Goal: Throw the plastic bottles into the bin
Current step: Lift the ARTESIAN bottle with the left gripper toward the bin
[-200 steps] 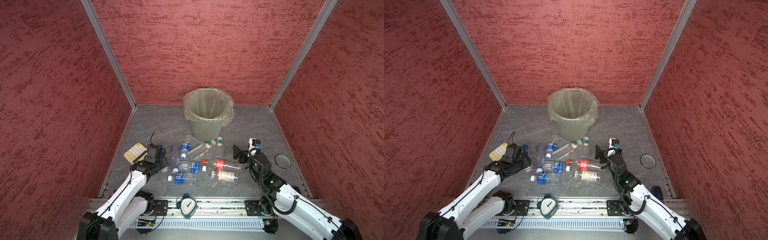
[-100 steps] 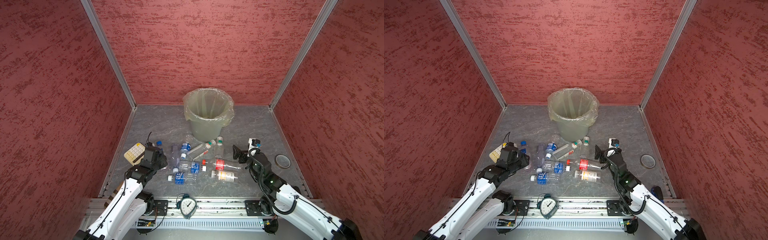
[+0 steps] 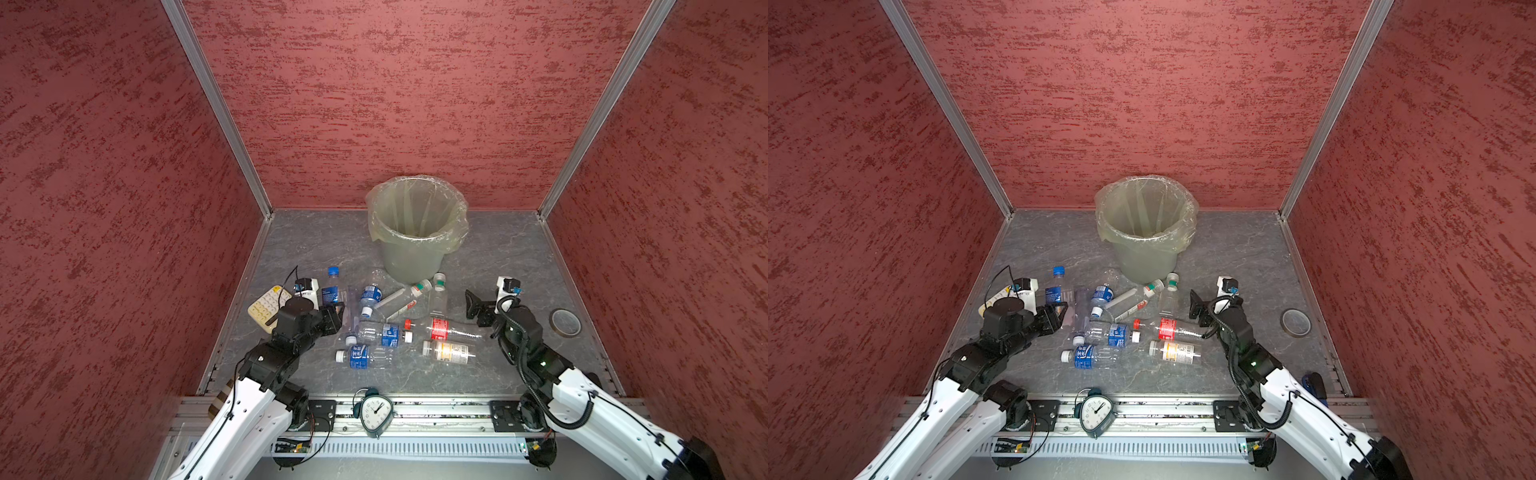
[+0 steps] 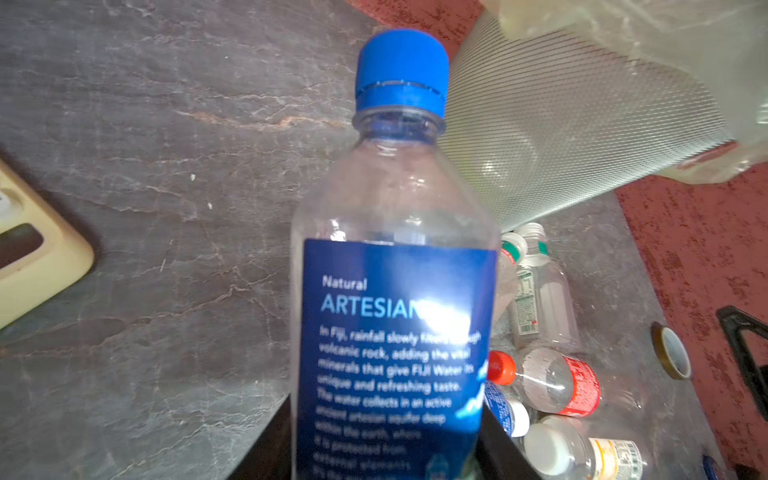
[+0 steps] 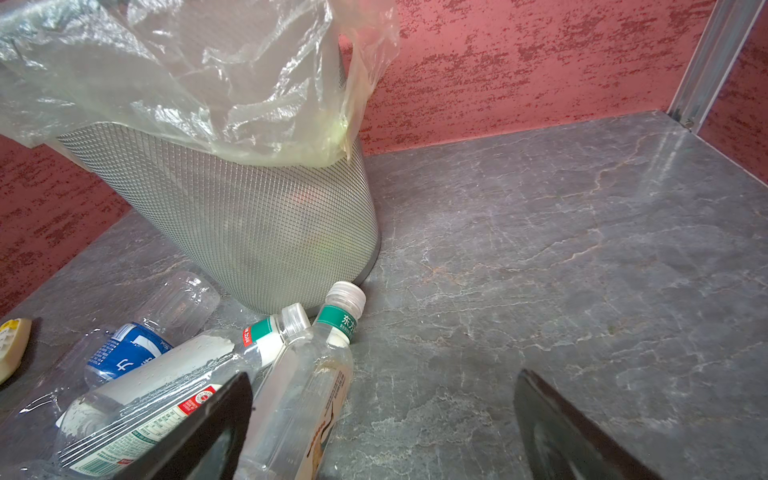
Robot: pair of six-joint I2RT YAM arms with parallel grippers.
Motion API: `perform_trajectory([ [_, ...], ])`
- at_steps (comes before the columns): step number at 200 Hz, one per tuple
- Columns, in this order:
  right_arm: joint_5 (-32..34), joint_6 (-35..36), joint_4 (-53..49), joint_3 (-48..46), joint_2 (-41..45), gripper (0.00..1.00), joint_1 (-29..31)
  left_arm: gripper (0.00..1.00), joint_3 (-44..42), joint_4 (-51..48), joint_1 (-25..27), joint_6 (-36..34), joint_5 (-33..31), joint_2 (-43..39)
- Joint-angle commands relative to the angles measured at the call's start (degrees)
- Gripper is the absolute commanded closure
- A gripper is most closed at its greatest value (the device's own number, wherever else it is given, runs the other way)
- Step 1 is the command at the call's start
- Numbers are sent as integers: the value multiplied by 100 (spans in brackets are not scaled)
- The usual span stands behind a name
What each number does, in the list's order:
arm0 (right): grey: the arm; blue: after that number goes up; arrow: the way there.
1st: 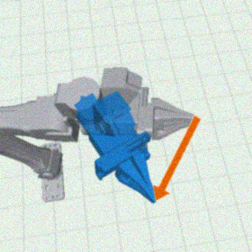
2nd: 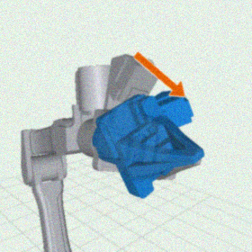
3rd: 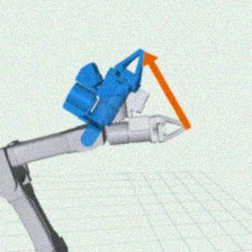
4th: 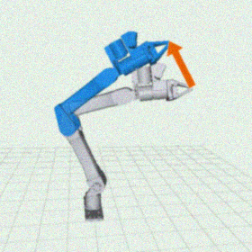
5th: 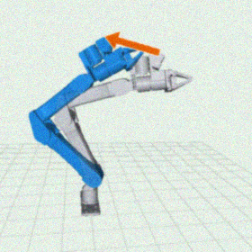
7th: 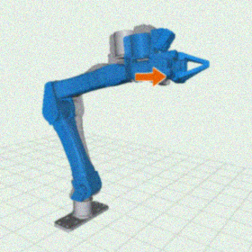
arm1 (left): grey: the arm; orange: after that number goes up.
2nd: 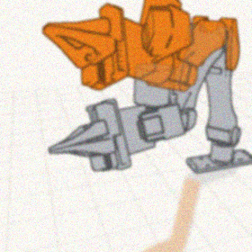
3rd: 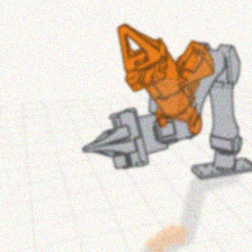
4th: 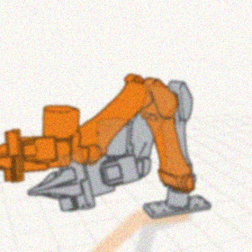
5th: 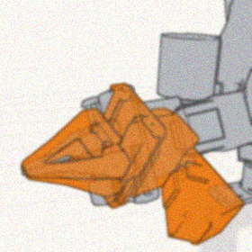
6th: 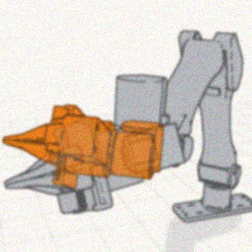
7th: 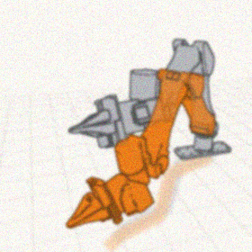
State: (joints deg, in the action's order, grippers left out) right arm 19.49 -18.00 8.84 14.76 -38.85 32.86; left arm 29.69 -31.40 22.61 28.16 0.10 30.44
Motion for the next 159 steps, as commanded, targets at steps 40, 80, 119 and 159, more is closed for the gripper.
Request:
perform_trajectory([
  [40, -58, 24, 157, 37, 18, 2, 1, 51, 274, 249, 390, -90, 201, -595],
  [80, -56, 24, 171, 37, -8, 2, 0, 50, 459, 248, 506, -40, 253, -828],
  [119, -68, 31, 152, 52, 5, 2, 1, 50, 741, 271, 553, -43, 243, -781],
  [159, -98, 24, 123, 52, 113, 2, 3, 50, 1193, 525, 613, -161, 279, -380],
])
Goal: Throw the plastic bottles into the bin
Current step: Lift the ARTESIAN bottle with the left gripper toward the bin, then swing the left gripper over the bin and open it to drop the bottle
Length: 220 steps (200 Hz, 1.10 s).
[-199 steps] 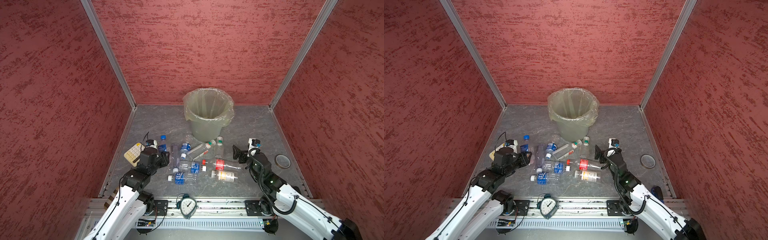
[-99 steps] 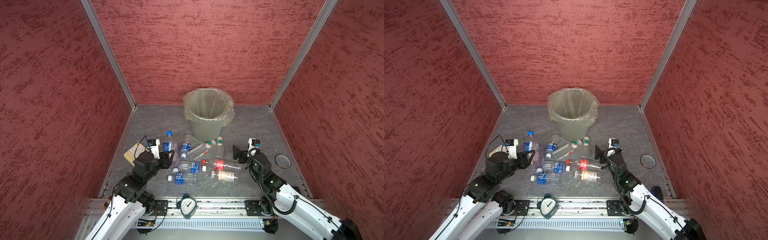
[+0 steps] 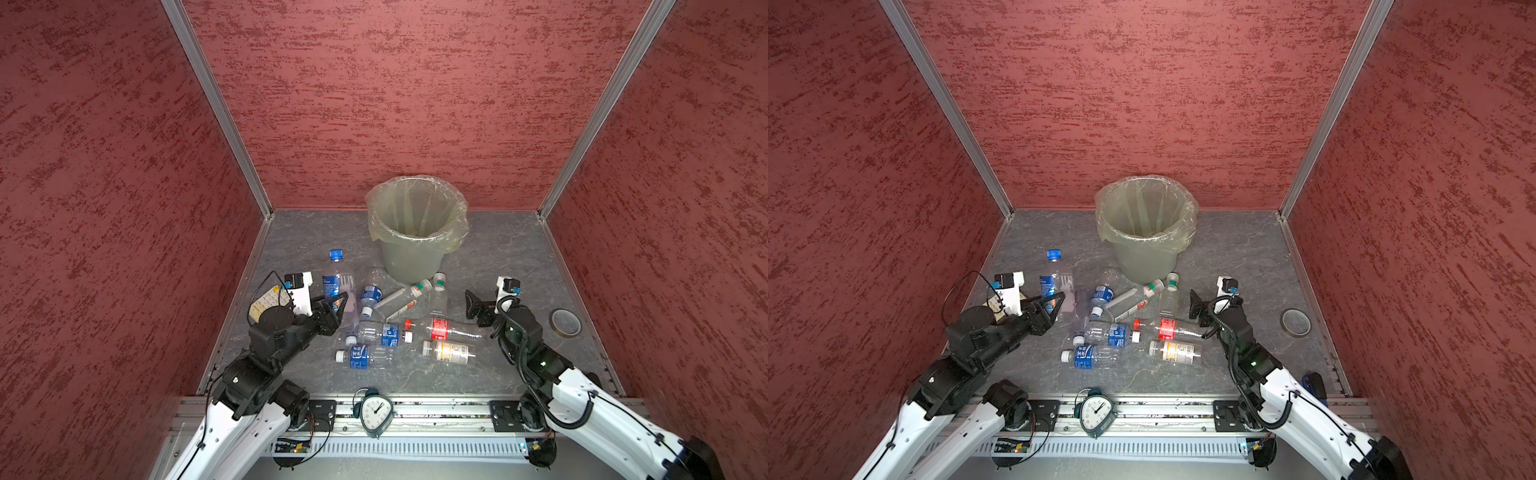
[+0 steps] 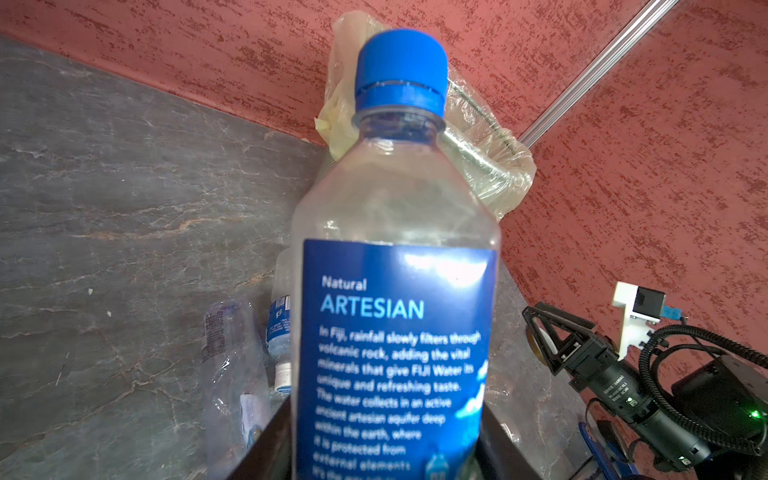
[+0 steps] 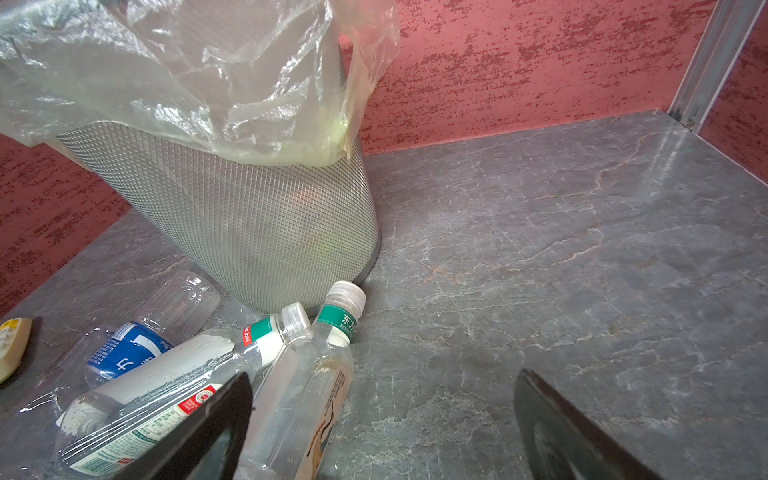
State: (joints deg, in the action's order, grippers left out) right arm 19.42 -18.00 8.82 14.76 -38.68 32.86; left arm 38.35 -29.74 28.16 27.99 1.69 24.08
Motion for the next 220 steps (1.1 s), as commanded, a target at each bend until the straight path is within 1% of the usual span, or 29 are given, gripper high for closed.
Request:
perform_trajectory([
  [1, -94, 20, 127, 48, 97, 2, 2, 50, 352, 374, 58, -153, 116, 282],
  [24, -126, 15, 124, 62, 88, 2, 1, 51, 817, 893, 59, -303, 103, 902],
  [41, -148, 9, 121, 81, 104, 2, 1, 51, 1305, 1470, 70, -388, 134, 1647],
  [63, -174, 11, 98, 91, 161, 2, -2, 51, 2343, 2121, 101, -525, 378, 3050],
  [70, -186, -3, 80, 89, 211, 2, 1, 50, 2779, 2310, 108, -610, 515, 3522],
  [85, -219, -31, 26, 75, 356, 1, 1, 48, 3755, 2548, 103, -720, 575, 4596],
  [95, -217, -58, -34, 64, 464, 2, 0, 42, 4531, 2497, 61, -775, 712, 5376],
  [97, -212, -60, -44, 62, 479, 1, 1, 39, 4690, 2468, 61, -792, 737, 5526],
  [101, -211, -72, -78, 55, 521, 2, 2, 32, 5005, 2378, 46, -822, 760, 5824],
  [110, -201, -89, -150, 47, 615, 2, 0, 12, 5691, 2069, 24, -843, 791, 6415],
  [111, -197, -94, -160, 45, 624, 1, -4, 12, 5780, 2020, 14, -836, 794, 6490],
  [113, -187, -102, -179, 51, 646, 2, 0, 3, 5927, 1925, 1, -833, 781, 6615],
  [117, -192, -104, -200, 47, 686, 2, 2, 0, 6214, 1730, -17, -826, 755, 6835],
  [126, -180, -122, -260, 45, 795, 2, 2, 0, 6652, 1454, -48, -814, 677, 7180],
  [136, -176, -133, -299, 32, 898, 2, 1, 1, 6798, 1408, -77, -788, 641, 7323],
  [152, -166, -144, -358, 27, 997, 1, 1, 1, 6692, 1587, -92, -777, 657, 7257],
  [177, -201, -125, -322, 50, 968, 2, 1, 1, 6425, 1678, -92, -788, 656, 6943],
  [220, -383, -105, -224, 88, 745, 2, 1, 1, 5627, 1708, -92, -828, 637, 6206],
])
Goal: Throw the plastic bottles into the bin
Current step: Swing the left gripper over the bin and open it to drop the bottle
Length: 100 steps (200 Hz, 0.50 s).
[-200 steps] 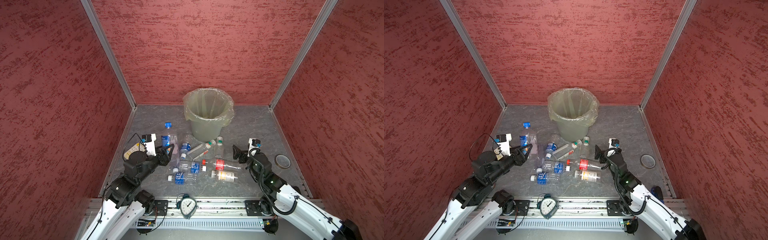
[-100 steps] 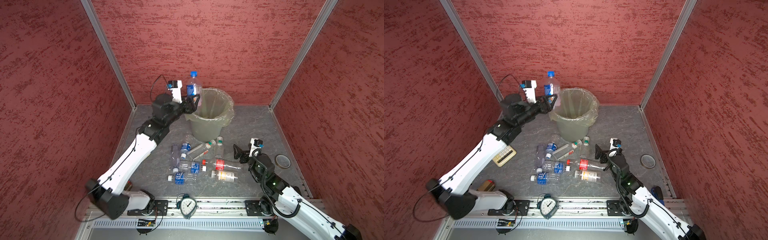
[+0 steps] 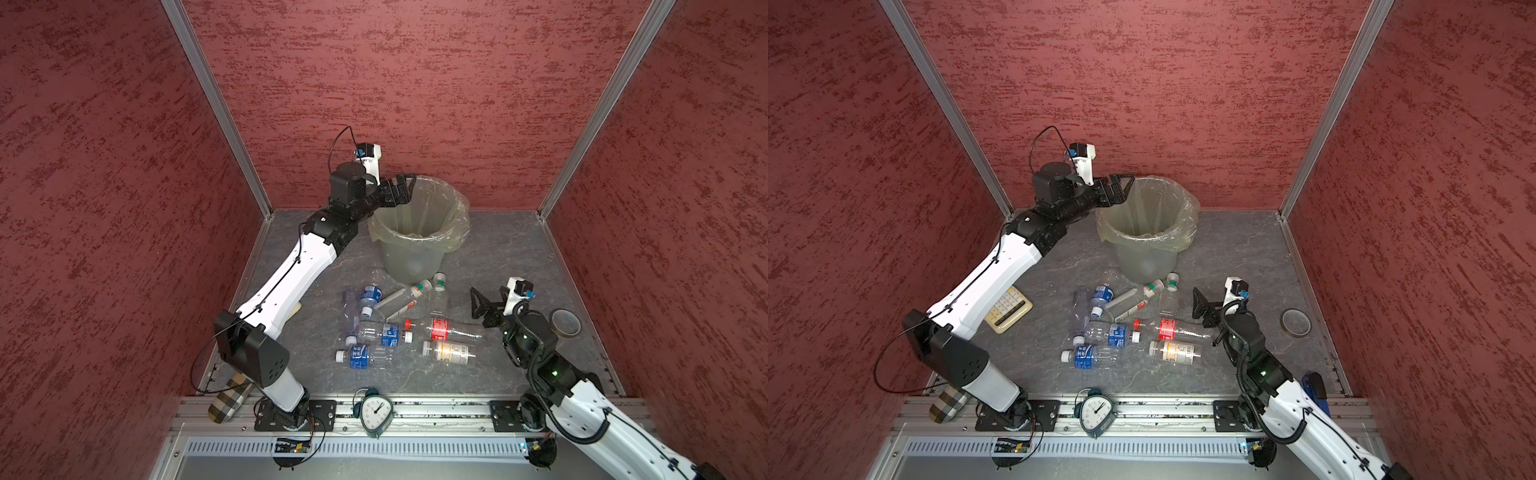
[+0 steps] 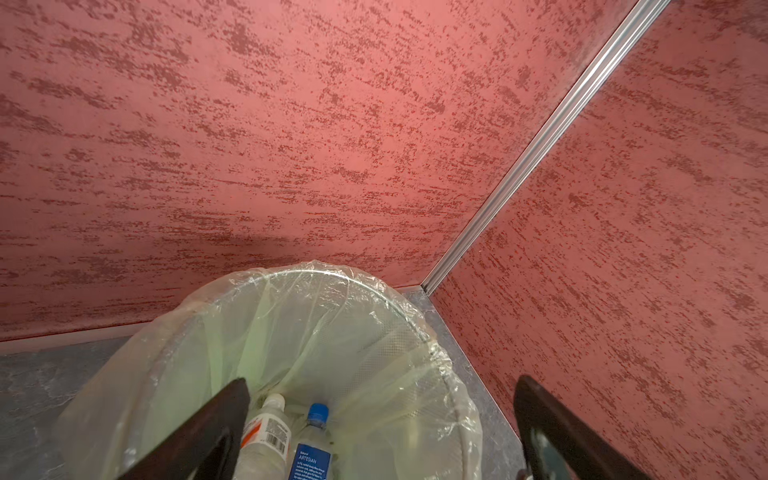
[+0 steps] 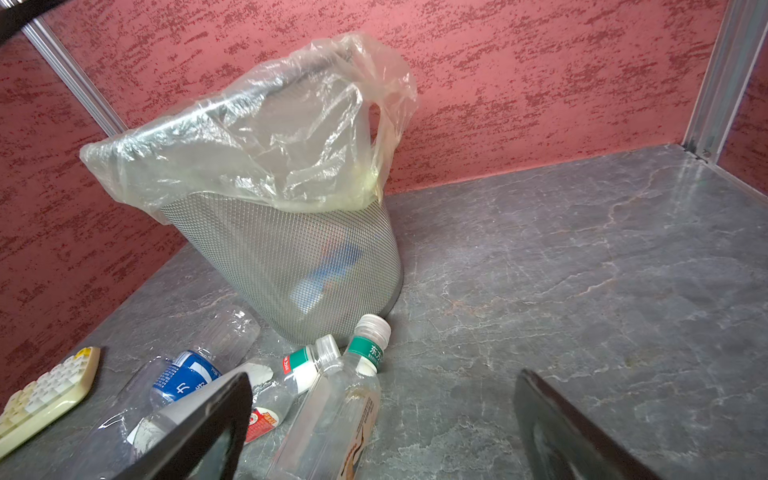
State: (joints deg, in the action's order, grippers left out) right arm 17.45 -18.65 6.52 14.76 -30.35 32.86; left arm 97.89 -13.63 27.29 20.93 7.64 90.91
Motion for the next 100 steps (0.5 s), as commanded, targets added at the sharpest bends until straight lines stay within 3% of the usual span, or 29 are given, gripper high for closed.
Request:
perform_trajectory([
  [1, -192, -36, 6, 88, -95, 2, 1, 1, -342, 97, -9, -127, 44, -478],
  [100, -201, -55, 171, 114, -526, 1, 0, 1, -2615, 18, -88, -322, -226, -2380],
])
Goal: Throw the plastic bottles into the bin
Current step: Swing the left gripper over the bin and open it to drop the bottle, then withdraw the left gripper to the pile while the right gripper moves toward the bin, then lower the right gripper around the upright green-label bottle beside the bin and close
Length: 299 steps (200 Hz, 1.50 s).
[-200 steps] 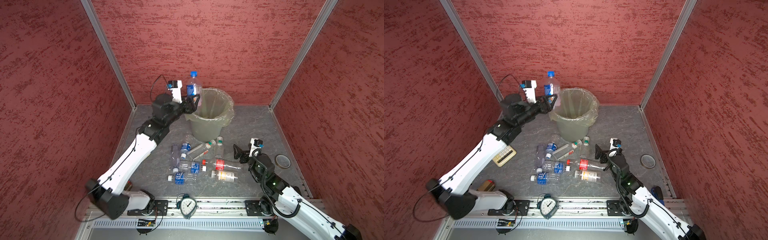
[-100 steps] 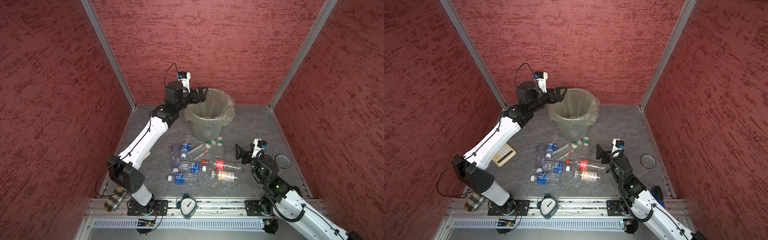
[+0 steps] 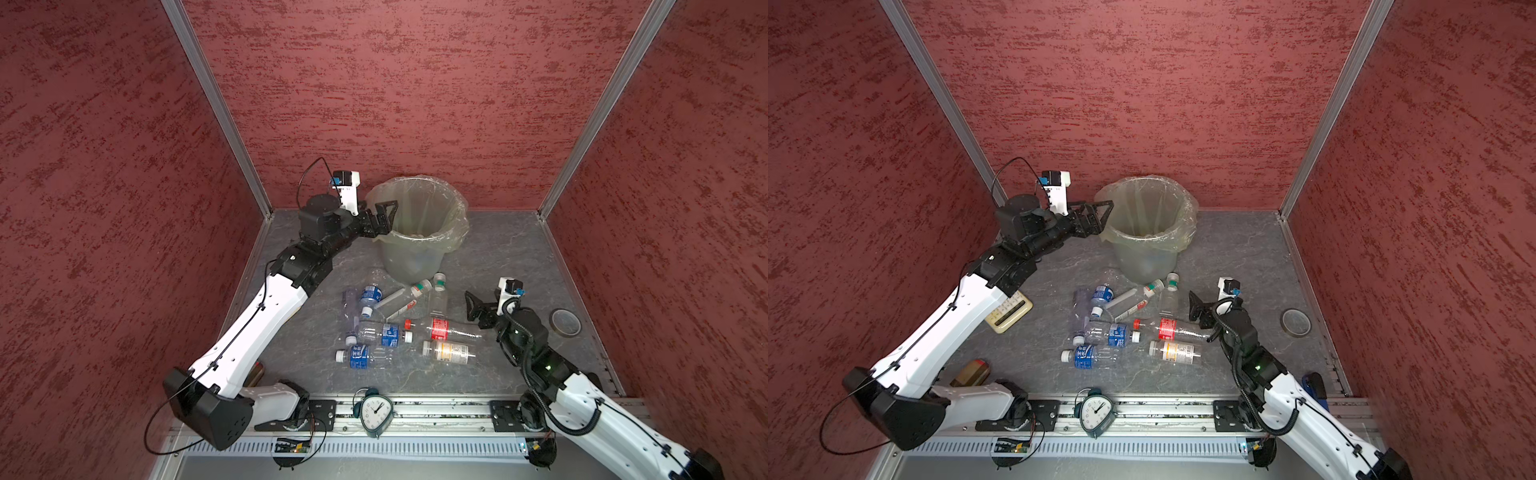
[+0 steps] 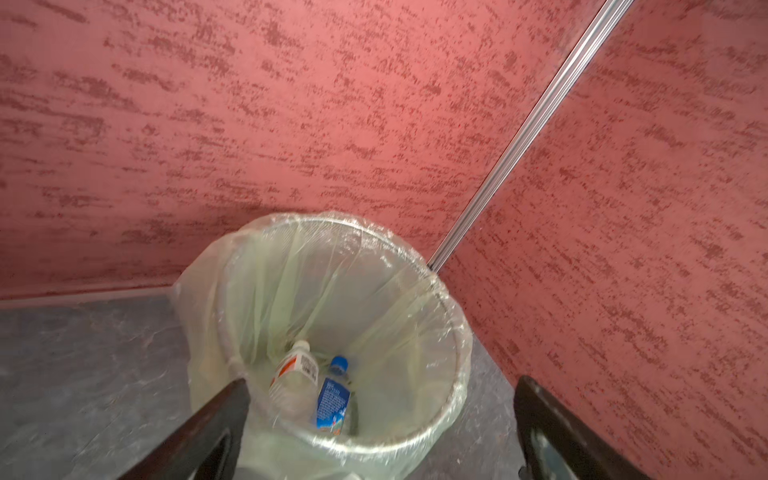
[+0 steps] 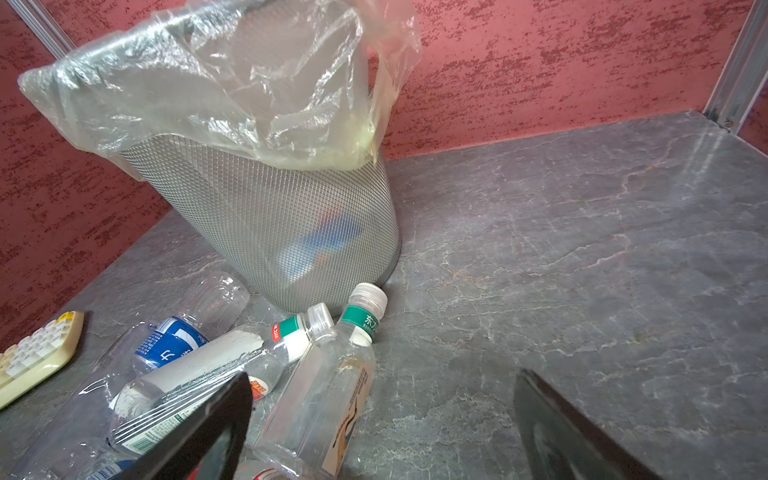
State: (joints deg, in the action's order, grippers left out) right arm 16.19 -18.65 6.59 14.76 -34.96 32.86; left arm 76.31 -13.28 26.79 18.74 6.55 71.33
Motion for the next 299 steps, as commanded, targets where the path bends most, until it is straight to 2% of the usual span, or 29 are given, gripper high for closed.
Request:
perform_trajectory([
  [1, -77, -53, 170, 119, -69, 2, 1, 0, -472, -17, -44, -101, -118, -442],
  [82, -131, -175, 466, 214, -766, 2, 2, 1, -2392, -151, -77, 28, -380, -1673],
  [171, 369, -765, -329, 1307, -1841, 3, 347, 1, -4315, 444, -95, 344, -295, -2273],
  [242, 726, -1130, -739, 2026, -3003, 5, 772, 1, -5007, 559, -98, 34, -529, -2537],
  [299, 798, -1401, -1085, 2596, -3898, 5, 923, 1, -5445, 1000, -102, 96, -600, -2297],
])
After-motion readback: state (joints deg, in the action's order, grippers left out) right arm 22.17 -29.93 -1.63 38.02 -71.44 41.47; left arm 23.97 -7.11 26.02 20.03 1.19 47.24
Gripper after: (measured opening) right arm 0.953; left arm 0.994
